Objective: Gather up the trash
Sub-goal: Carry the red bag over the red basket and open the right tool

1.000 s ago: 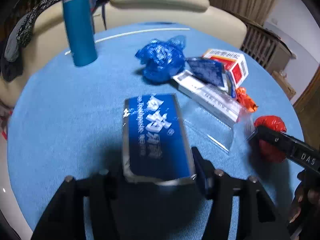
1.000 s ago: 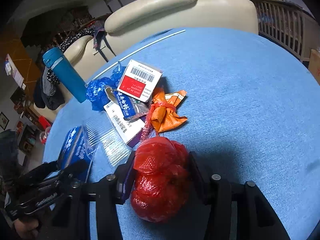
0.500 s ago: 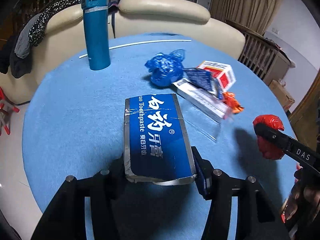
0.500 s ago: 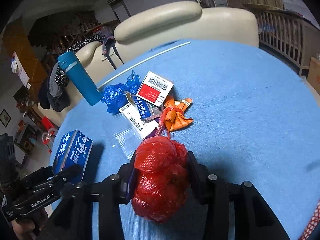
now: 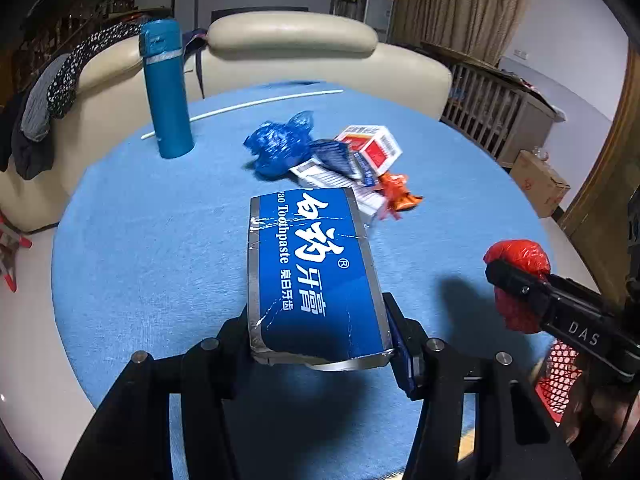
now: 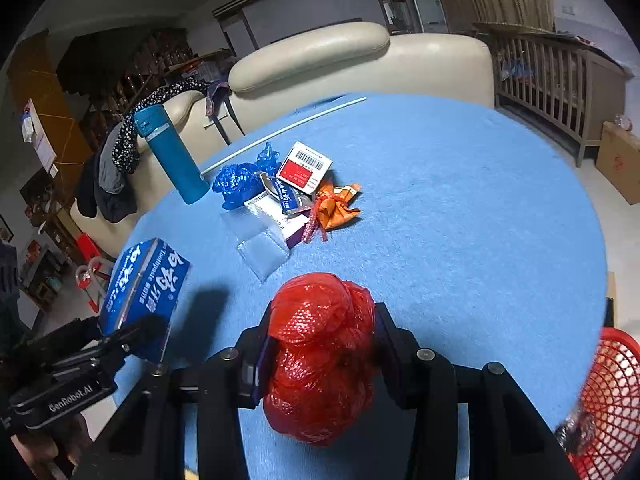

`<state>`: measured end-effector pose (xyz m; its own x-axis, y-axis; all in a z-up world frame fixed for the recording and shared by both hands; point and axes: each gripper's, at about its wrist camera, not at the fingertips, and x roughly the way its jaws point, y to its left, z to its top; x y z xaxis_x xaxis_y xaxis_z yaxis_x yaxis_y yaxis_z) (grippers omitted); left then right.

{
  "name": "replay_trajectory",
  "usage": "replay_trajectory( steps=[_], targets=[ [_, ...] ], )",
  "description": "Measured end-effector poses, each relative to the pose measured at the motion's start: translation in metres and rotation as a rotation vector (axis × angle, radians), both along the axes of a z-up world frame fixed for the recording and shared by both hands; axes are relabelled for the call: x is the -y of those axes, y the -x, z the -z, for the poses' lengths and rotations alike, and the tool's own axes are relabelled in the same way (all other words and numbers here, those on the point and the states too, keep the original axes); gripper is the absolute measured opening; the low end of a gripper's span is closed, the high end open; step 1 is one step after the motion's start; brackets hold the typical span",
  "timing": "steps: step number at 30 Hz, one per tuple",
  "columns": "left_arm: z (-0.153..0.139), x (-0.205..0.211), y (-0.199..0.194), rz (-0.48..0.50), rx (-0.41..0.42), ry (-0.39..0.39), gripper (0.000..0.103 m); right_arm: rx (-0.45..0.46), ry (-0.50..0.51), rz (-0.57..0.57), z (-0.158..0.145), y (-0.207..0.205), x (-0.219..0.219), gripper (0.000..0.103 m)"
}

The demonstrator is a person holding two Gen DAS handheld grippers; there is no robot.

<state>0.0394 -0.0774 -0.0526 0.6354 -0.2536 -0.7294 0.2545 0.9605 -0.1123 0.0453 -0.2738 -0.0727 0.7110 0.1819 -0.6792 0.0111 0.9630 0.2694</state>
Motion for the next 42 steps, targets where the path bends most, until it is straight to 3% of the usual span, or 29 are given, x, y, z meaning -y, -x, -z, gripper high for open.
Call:
replay_trajectory(
  steps=[22, 42],
  targets=[
    [-0.032, 0.066, 0.046, 0.181, 0.087, -0.011, 0.058, 0.093, 0.015, 0.215, -0.030, 0.099, 0.086, 0.048],
    [-0.024, 0.172, 0.082, 0.442, 0.075, -0.078, 0.058, 0.029, -0.030, 0.477, 0.010, 0.168, 0.196, 0.048]
  ],
)
